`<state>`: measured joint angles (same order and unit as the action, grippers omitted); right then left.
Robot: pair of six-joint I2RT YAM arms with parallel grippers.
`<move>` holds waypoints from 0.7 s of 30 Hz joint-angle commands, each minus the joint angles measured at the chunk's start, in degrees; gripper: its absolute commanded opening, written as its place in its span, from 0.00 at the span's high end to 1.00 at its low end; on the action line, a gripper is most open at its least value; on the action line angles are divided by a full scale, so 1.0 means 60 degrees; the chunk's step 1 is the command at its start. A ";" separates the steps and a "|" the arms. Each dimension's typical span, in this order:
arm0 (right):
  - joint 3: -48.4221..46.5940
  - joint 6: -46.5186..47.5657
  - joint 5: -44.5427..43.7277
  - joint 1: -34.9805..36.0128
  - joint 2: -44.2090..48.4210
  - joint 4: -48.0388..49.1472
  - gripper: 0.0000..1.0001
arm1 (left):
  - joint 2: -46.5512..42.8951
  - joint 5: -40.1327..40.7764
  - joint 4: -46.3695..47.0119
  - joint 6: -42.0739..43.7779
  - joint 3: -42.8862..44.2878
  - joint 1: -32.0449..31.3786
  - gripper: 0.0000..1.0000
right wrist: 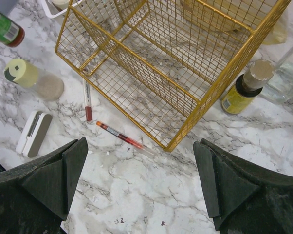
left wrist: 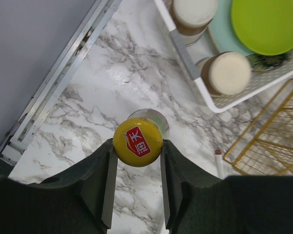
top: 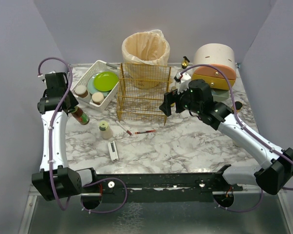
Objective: Clear the kitchen counter
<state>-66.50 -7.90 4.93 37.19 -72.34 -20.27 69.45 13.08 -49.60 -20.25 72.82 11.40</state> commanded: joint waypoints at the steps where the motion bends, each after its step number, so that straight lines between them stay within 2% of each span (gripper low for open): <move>1: -0.0314 -0.0051 -0.0338 0.0057 0.0334 -0.0269 0.00 | -0.0510 -0.1073 0.0302 0.0285 0.1615 0.0063 1.00; 14: -0.0400 -0.0433 -0.0670 0.0060 0.0781 -0.0463 0.00 | 0.1403 -0.3410 -0.0141 0.0976 0.5333 -0.0571 1.00; 17: -0.0402 -0.0508 -0.0702 0.0064 0.0861 -0.0521 0.00 | 0.2040 -0.3543 -0.0182 0.1086 0.6297 -0.1080 1.00; 21: -0.0401 -0.0636 -0.0746 0.0058 0.1004 -0.0589 0.00 | 0.2931 -0.3165 -0.0228 0.1229 0.7623 -0.2324 1.00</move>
<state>-67.44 -10.52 2.09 37.19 -68.16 -21.98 84.55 -4.25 -55.02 -13.93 109.69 3.90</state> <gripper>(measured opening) 0.998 0.416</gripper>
